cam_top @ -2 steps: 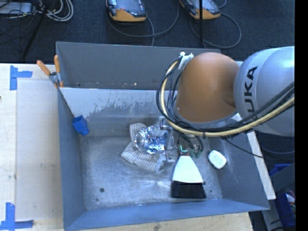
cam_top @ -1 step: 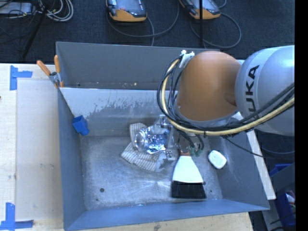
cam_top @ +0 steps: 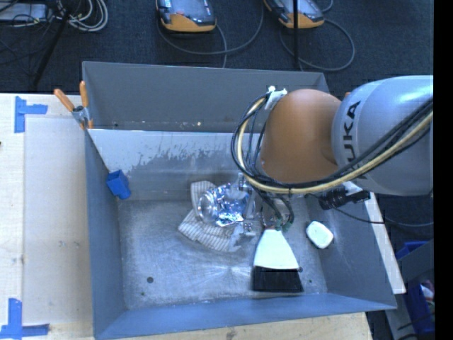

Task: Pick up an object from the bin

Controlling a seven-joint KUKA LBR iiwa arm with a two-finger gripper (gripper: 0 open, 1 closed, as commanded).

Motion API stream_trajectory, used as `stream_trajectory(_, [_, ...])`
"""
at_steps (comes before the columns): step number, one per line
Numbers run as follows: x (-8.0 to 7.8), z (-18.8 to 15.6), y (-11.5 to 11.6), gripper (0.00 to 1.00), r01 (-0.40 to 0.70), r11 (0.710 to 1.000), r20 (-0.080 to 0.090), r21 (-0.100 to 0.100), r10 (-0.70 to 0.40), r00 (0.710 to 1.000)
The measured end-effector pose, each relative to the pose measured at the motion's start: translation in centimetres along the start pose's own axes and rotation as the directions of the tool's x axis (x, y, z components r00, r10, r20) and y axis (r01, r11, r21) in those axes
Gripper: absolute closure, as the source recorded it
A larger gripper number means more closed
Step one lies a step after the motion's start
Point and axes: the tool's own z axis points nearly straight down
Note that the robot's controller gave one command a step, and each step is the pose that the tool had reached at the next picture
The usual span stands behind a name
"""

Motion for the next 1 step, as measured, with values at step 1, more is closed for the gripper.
stream_trajectory(1, [-6.64,1.46,-2.0,0.0,0.016,1.0,-0.002,0.001,-0.016,1.0])
